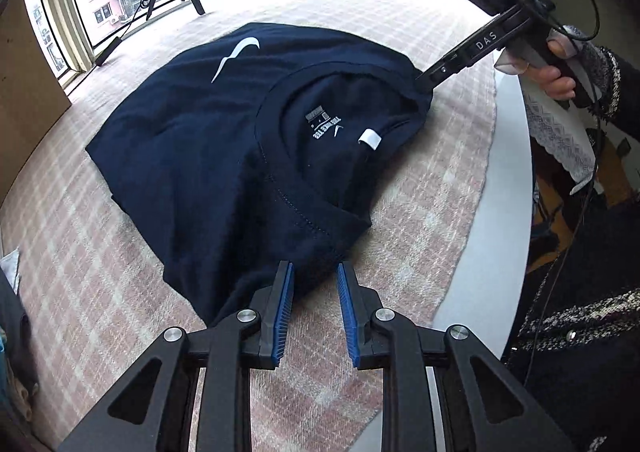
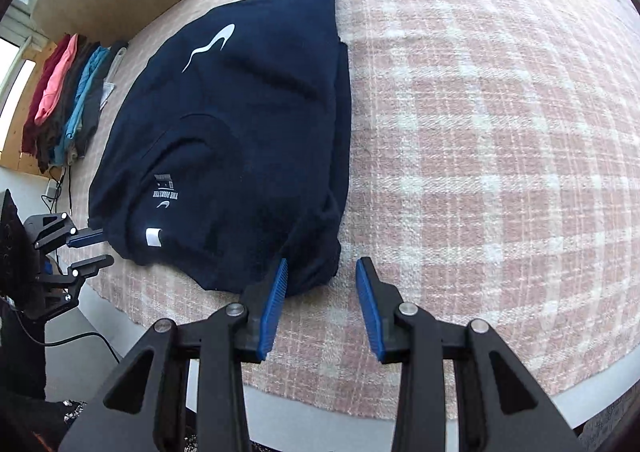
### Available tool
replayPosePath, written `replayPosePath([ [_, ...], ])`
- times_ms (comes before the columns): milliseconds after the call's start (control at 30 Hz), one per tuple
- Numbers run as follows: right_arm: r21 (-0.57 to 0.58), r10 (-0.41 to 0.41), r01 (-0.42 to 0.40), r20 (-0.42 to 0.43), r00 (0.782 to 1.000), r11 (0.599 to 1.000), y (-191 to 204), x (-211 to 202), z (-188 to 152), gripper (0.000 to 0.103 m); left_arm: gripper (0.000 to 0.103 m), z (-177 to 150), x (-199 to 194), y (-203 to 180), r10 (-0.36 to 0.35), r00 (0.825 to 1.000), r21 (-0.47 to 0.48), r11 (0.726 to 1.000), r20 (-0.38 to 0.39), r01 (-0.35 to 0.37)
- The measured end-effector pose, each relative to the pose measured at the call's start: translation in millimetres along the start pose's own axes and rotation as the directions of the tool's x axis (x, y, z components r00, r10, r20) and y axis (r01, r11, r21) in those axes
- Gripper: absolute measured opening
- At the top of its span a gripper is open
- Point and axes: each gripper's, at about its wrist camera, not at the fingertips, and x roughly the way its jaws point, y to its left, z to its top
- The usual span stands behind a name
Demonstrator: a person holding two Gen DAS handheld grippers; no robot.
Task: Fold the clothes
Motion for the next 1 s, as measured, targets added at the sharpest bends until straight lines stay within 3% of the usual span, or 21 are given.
replayPosePath([
  [67, -0.022, 0.009, -0.008, 0.005, 1.000, 1.000, 3.4, 0.4, 2.0, 0.026, 0.013, -0.1, 8.8, 0.1, 0.014, 1.000, -0.001, 1.000, -0.023, -0.014],
  [100, -0.026, 0.019, -0.019, 0.000, 1.000, 0.999, 4.6, -0.3, 3.2, 0.013, 0.008, 0.1, 9.3, 2.0, 0.009, 1.000, -0.013, 1.000, -0.027, -0.010],
  [200, -0.042, 0.076, -0.076, -0.006, 0.997, 0.996, 1.8, -17.9, 2.8, 0.009, 0.004, -0.8, -10.3, 13.2, -0.048, 0.999, -0.097, 0.994, 0.004, 0.048],
  [267, -0.054, 0.075, -0.076, -0.023, 0.997, 0.996, -5.7, -27.5, 0.8, 0.009, 0.004, -6.2, -25.6, 17.9, -0.069, 0.997, -0.140, 0.987, 0.031, 0.073],
  [367, -0.058, -0.014, 0.009, -0.096, 0.995, 0.998, -13.6, -30.9, 6.2, 0.010, 0.005, -16.1, -42.2, 24.9, -0.042, 0.999, -0.171, 0.984, 0.001, 0.042],
  [433, -0.055, 0.020, -0.022, -0.048, 0.999, 0.998, -13.8, -46.8, 16.9, 0.011, 0.010, -17.1, -63.0, 37.3, -0.017, 0.999, -0.220, 0.975, 0.036, 0.025],
  [500, -0.068, 0.069, -0.065, 0.049, 0.996, 0.996, -7.2, -64.6, 34.6, 0.013, 0.028, -9.4, -78.9, 53.5, 0.036, 0.996, -0.268, 0.963, 0.079, -0.014],
  [567, -0.107, 0.083, -0.068, 0.140, 0.987, 0.992, 11.1, -74.2, 54.0, 0.013, 0.029, 2.0, -79.2, 71.1, 0.068, 0.993, -0.306, 0.951, 0.095, -0.036],
  [667, -0.208, 0.117, -0.078, 0.187, 0.975, 0.975, 49.0, -68.8, 94.0, 0.016, 0.030, 16.2, -56.2, 85.4, 0.067, 0.996, -0.338, 0.940, 0.065, -0.042],
  [733, -0.268, 0.125, -0.074, 0.177, 0.976, 0.961, 76.1, -57.9, 121.6, 0.035, 0.030, 15.6, -40.8, 88.4, 0.056, 0.998, -0.378, 0.925, 0.024, -0.043],
  [800, -0.340, 0.097, -0.029, 0.185, 0.978, 0.940, 92.9, -45.3, 148.6, 0.036, 0.030, 14.6, -30.9, 87.7, 0.052, 0.999, -0.406, 0.913, -0.004, -0.049],
  [833, -0.360, 0.041, 0.036, 0.206, 0.978, 0.932, 96.5, -37.7, 162.8, 0.036, 0.030, 15.5, -31.5, 84.4, 0.063, 0.998, -0.400, 0.914, 0.000, -0.058],
  [900, -0.307, 0.037, 0.023, 0.190, 0.981, 0.952, 80.5, -24.3, 183.1, 0.036, 0.032, 21.3, -40.9, 88.5, 0.091, 0.996, -0.392, 0.917, 0.015, -0.078],
  [1000, -0.201, 0.059, -0.024, 0.170, 0.984, 0.979, 46.9, -9.3, 204.7, 0.036, 0.046, 32.3, -50.8, 122.9, 0.134, 0.990, -0.458, 0.884, 0.053, -0.096],
])
